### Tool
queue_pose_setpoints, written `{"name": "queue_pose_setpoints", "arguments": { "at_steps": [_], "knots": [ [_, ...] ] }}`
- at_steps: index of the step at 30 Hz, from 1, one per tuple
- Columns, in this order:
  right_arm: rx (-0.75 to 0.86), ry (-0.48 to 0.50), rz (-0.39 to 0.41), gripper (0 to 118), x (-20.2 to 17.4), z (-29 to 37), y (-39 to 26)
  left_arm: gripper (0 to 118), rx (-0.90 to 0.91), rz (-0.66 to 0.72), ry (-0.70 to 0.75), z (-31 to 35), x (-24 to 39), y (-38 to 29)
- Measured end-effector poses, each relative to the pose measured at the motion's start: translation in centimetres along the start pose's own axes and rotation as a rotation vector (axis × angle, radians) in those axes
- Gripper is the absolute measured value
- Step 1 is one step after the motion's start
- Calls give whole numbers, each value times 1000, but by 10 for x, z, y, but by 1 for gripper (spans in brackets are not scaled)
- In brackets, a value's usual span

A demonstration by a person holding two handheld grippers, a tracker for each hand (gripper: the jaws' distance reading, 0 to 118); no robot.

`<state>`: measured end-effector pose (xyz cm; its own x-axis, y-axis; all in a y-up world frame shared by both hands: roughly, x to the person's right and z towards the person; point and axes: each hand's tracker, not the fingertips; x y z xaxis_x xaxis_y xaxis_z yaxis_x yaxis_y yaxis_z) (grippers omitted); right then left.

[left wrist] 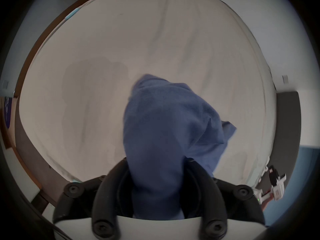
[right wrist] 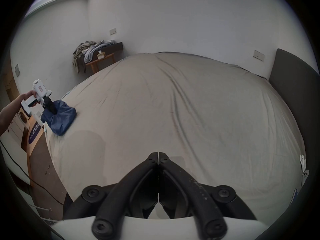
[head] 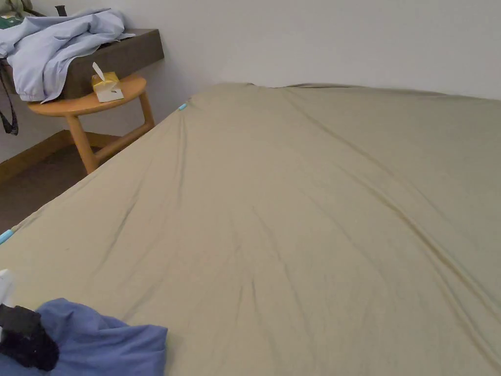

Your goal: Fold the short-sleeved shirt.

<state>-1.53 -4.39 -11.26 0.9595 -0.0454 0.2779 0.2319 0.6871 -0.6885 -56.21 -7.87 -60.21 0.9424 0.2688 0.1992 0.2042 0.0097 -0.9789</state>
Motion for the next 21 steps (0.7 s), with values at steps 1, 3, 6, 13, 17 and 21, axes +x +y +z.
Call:
{"name": "queue_pose_setpoints", "arguments": {
  "at_steps": [1,3,6,13,17,21],
  "knots": [
    [-4,2,7,2,-2,-1,0,42,26,22,38,-2,-7,1],
    [-3,-3,34,2,-6,-2,1,79,86,-4,175,-6,-9,-6],
    [13,-6,48,2,-4,7,0,117,244,-55,391,0,2,-26],
    [174,-40,11,2,18,56,-7,111,792,-266,318,78,145,-149],
    [313,-123,15,2,37,103,-23,118,1076,-410,131,85,254,-238],
    [431,-185,1,2,64,149,-43,118,1261,-475,62,51,351,-308]
  ]
}}
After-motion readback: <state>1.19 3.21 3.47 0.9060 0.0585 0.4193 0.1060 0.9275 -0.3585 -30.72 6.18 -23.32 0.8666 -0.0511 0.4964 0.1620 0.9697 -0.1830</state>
